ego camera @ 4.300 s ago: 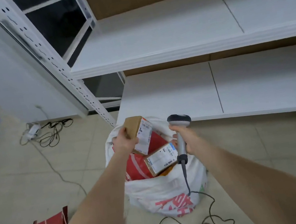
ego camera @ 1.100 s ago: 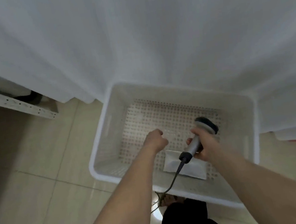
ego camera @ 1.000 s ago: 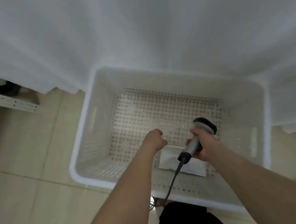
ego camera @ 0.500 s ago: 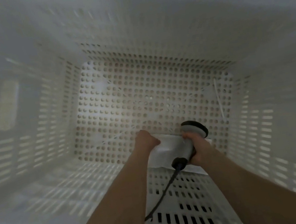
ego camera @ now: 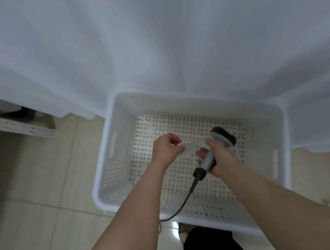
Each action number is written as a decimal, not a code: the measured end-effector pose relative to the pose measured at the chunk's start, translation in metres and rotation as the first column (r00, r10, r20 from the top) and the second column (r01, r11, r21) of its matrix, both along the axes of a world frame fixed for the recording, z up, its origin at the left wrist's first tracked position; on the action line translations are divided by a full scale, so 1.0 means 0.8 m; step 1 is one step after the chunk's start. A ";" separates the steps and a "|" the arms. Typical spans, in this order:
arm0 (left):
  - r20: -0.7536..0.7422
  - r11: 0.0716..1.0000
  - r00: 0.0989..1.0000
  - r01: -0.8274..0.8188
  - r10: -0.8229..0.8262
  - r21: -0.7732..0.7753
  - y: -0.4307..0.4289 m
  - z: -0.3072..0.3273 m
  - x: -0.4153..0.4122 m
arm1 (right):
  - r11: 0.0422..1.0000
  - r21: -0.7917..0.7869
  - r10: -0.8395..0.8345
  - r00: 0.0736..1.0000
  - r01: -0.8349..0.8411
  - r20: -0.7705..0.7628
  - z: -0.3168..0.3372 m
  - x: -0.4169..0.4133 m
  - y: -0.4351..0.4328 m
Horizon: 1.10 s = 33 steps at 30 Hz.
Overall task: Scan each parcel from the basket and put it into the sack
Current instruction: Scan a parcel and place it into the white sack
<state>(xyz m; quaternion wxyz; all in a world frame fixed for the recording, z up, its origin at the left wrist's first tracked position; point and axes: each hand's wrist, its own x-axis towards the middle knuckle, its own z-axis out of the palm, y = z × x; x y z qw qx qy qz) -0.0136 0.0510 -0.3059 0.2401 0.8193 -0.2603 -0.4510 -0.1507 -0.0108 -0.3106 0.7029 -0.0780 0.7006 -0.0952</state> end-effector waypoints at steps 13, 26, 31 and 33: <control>0.369 0.910 0.870 0.395 -0.327 -0.126 0.026 0.448 0.033 | 0.966 -0.238 0.119 0.991 -0.101 0.062 0.386 0.082 0.018; 0.470 0.963 0.869 0.239 -0.155 -0.124 0.192 0.679 -0.017 | 0.790 -0.581 0.301 0.950 -0.197 0.086 0.633 0.030 0.138; 0.332 0.937 0.877 -0.305 0.347 -0.172 0.252 0.745 -0.004 | 0.709 -0.676 0.439 0.877 -0.202 0.197 0.699 0.025 0.189; 0.116 0.880 0.878 -0.441 0.464 -0.178 0.277 0.764 -0.004 | 0.679 -0.710 0.489 0.836 -0.187 0.248 0.722 0.027 0.210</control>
